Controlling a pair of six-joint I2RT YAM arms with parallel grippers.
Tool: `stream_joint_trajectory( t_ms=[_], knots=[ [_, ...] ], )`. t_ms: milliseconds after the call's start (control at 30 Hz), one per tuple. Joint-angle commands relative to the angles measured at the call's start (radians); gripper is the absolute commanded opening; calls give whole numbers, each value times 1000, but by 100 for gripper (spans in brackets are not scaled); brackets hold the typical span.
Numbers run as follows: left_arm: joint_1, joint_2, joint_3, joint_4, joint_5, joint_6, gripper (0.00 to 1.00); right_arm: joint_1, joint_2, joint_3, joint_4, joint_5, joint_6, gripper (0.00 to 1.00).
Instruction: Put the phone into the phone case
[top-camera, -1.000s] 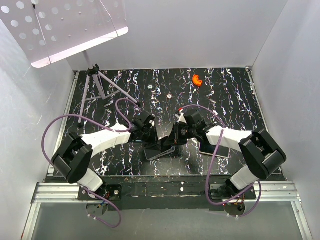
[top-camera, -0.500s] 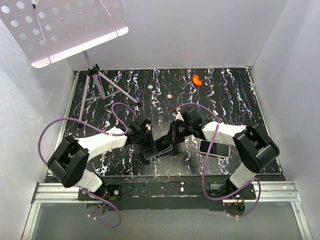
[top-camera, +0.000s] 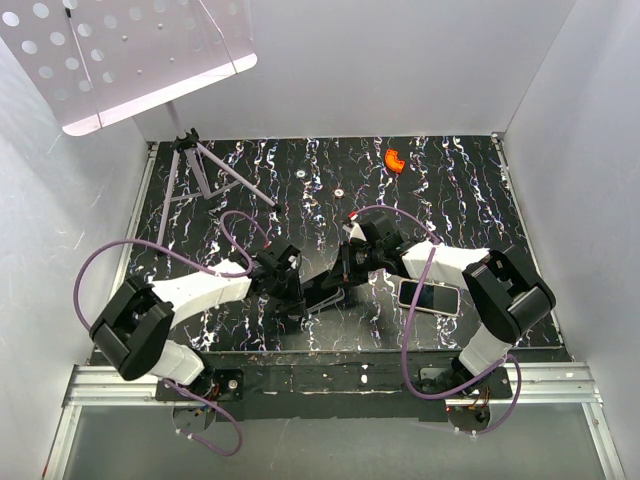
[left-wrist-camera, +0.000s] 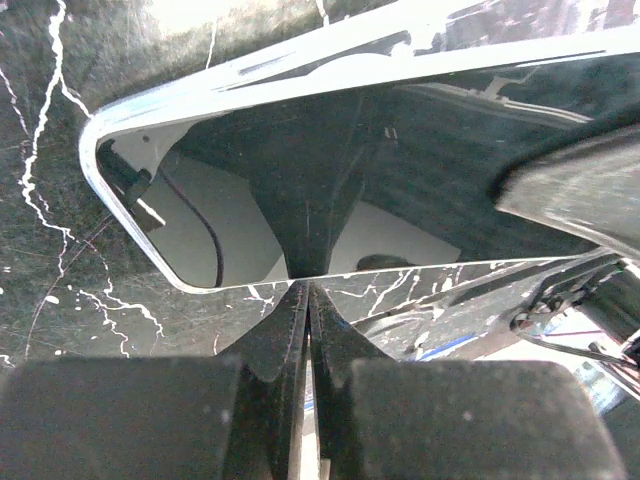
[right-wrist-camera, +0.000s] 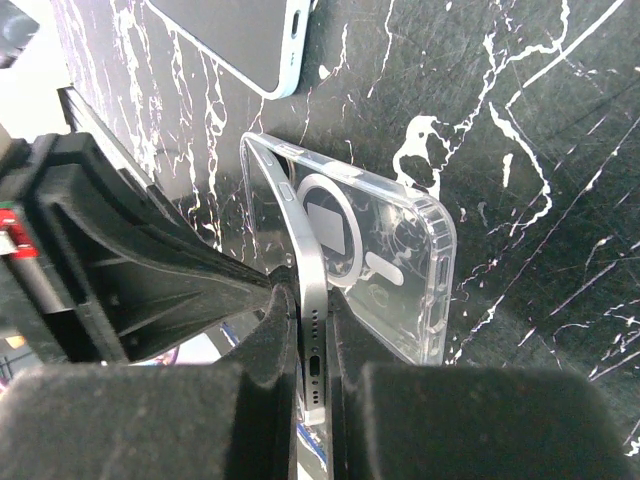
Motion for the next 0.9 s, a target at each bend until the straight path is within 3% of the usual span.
stream_joint_trajectory(
  t_ms=[0,300,567,633,700,733,800,867],
  knots=[
    [29,-113,-6,33,-35,16,0,11,95,-68,-283,405,-111,7],
    [76,-71,-25,37,-39,34,0,11,83,-76,-283,401,-114,7],
    [75,5,-44,61,-41,33,0,13,96,-62,-309,390,-136,15],
    [76,25,-54,67,-33,28,0,13,113,-45,-331,394,-143,25],
    [75,40,-64,76,-29,24,0,13,122,-39,-346,407,-149,27],
    [76,43,-74,81,-27,22,0,13,124,-38,-351,414,-151,34],
    [75,52,-89,87,-29,18,0,13,126,-33,-361,414,-152,36],
    [75,61,-101,93,-27,13,0,14,129,-21,-378,422,-154,44]
  ],
)
